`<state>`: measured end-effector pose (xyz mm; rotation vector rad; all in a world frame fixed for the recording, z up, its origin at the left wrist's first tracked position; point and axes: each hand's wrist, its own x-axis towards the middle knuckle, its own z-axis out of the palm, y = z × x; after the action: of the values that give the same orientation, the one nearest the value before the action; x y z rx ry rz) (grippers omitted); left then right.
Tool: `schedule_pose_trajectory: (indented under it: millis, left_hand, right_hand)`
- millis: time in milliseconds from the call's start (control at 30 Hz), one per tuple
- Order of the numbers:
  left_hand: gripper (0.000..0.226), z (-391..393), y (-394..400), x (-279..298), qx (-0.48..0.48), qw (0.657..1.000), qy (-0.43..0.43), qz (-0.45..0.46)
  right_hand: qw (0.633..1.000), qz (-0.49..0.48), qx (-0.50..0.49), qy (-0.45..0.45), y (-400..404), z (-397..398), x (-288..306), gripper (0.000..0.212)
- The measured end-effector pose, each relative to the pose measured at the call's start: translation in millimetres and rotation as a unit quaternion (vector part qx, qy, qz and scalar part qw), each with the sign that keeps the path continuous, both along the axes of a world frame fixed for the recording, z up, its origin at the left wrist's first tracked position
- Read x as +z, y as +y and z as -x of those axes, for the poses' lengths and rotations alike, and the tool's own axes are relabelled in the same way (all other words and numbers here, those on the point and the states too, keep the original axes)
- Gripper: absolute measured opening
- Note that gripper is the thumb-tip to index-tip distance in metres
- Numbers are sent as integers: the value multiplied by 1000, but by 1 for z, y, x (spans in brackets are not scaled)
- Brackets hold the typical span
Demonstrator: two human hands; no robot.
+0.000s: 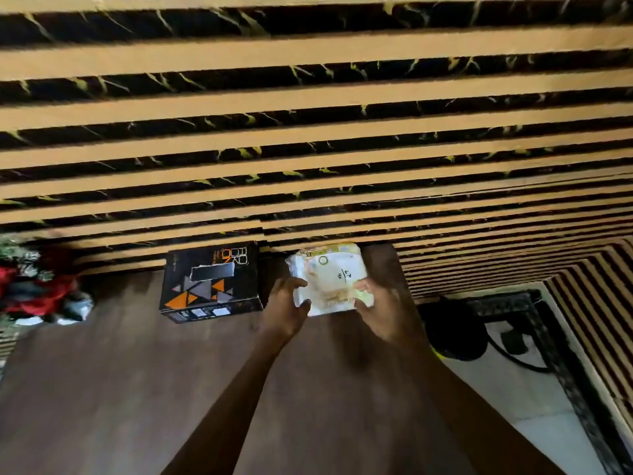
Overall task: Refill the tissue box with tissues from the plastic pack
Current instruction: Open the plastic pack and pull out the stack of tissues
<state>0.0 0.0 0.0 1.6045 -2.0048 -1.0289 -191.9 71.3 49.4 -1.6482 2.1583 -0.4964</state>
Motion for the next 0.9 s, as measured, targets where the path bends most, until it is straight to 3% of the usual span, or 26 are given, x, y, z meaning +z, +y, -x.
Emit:
schedule_pose_trajectory:
  millis: [133, 167, 200, 300, 367, 467, 600, 900]
  left_hand:
    - [68, 24, -26, -27, 48, 994, -52, -80]
    - [74, 29, -33, -38, 85, 990, -39, -107]
    - [79, 32, -37, -43, 126, 982, -21, -135]
    - [83, 35, -47, -61, 206, 959, 60, -183]
    - [71, 34, -48, -63, 220, 952, 86, -197]
    - [58, 35, -37, -54, 214, 955, 97, -182]
    - [58, 24, 5, -46, 243, 946, 135, -169]
    - [47, -16, 159, -32, 226, 939, 167, -198]
  right_hand:
    - [982, -26, 42, 185, -45, 11, -33, 58]
    - [980, -58, 31, 186, -56, 16, -50, 70]
    - [985, -77, 15, 151, -63, 20, -63, 81]
    - [981, -126, -81, -120, -79, 34, -92, 95]
    - [968, -126, -114, -185, -82, 38, -98, 97]
    - [952, -112, -143, -246, -74, 34, -101, 87]
    - [948, -90, -139, -272, -32, 23, -95, 77]
    - [911, -50, -186, -365, 122, -21, -87, 84]
